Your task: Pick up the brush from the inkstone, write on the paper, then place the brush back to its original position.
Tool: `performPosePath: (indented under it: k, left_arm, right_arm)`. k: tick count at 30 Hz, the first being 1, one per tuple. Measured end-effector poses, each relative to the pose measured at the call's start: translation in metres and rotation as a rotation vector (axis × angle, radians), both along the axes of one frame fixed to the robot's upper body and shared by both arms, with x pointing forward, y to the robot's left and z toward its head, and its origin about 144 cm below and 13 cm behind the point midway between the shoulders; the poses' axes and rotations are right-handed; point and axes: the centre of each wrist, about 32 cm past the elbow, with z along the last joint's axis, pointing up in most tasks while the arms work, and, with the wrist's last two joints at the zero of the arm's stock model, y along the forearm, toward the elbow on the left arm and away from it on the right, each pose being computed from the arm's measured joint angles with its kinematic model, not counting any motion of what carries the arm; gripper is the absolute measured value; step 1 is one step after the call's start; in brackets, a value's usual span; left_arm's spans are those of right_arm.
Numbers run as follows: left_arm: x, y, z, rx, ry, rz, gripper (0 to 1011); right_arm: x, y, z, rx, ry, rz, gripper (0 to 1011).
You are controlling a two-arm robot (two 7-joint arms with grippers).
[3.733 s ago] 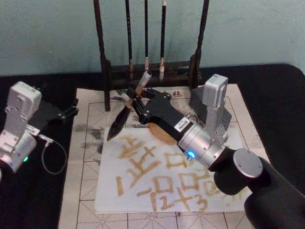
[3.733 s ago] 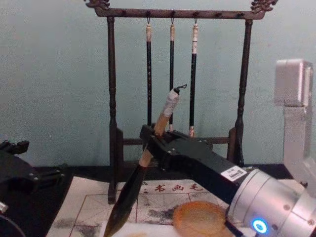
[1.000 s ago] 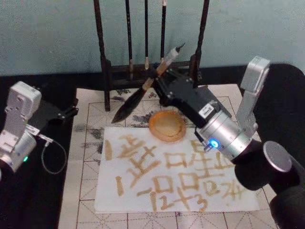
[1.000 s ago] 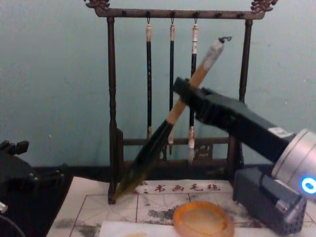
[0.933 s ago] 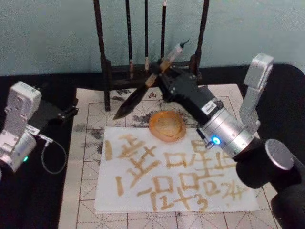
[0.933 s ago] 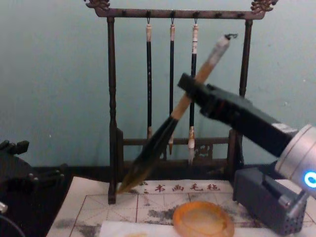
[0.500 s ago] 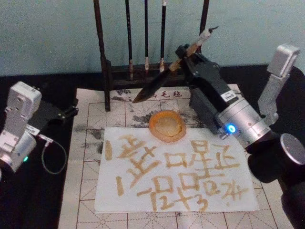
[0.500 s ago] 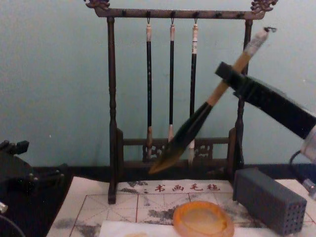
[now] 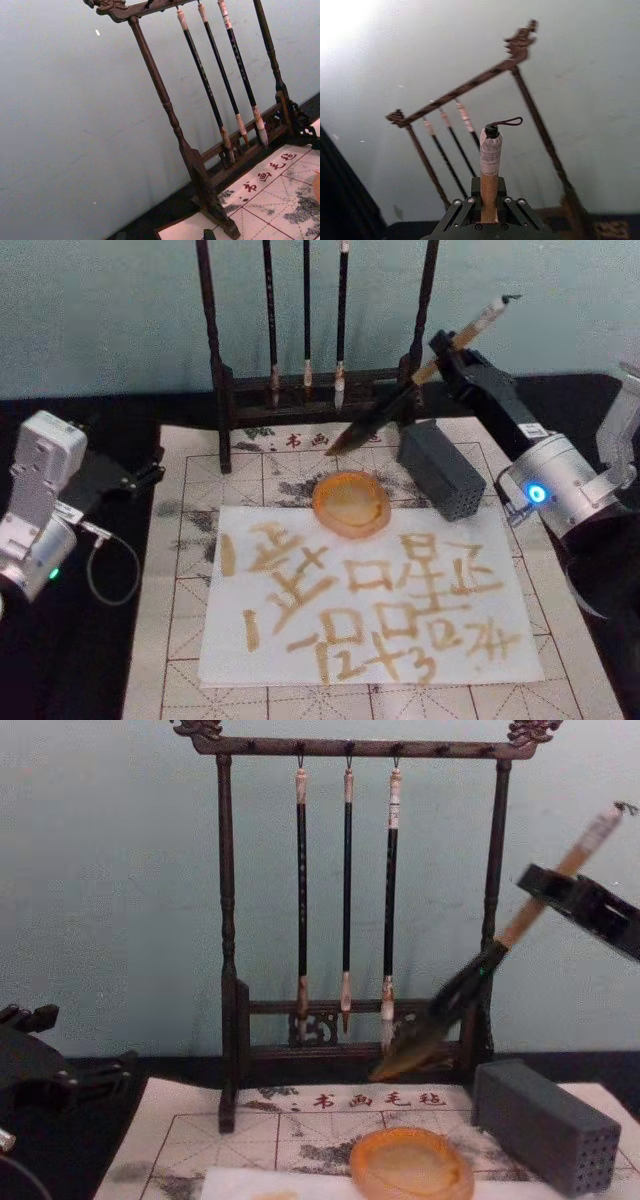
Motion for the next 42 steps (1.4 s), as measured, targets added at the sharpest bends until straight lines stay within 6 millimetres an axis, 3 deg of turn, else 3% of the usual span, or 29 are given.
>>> performPosePath:
  k: [17, 42]
  left_arm:
    - [0.000, 0.000, 0.000, 0.000, 0.000, 0.000, 1001]
    - [0.000, 0.000, 0.000, 0.000, 0.000, 0.000, 1001]
  right_arm:
    - [0.009, -0.021, -0.005, 0.040, 0.220, -0.079, 185]
    - [0.024, -0.021, -0.004, 0.114, 0.412, -0.036, 185]
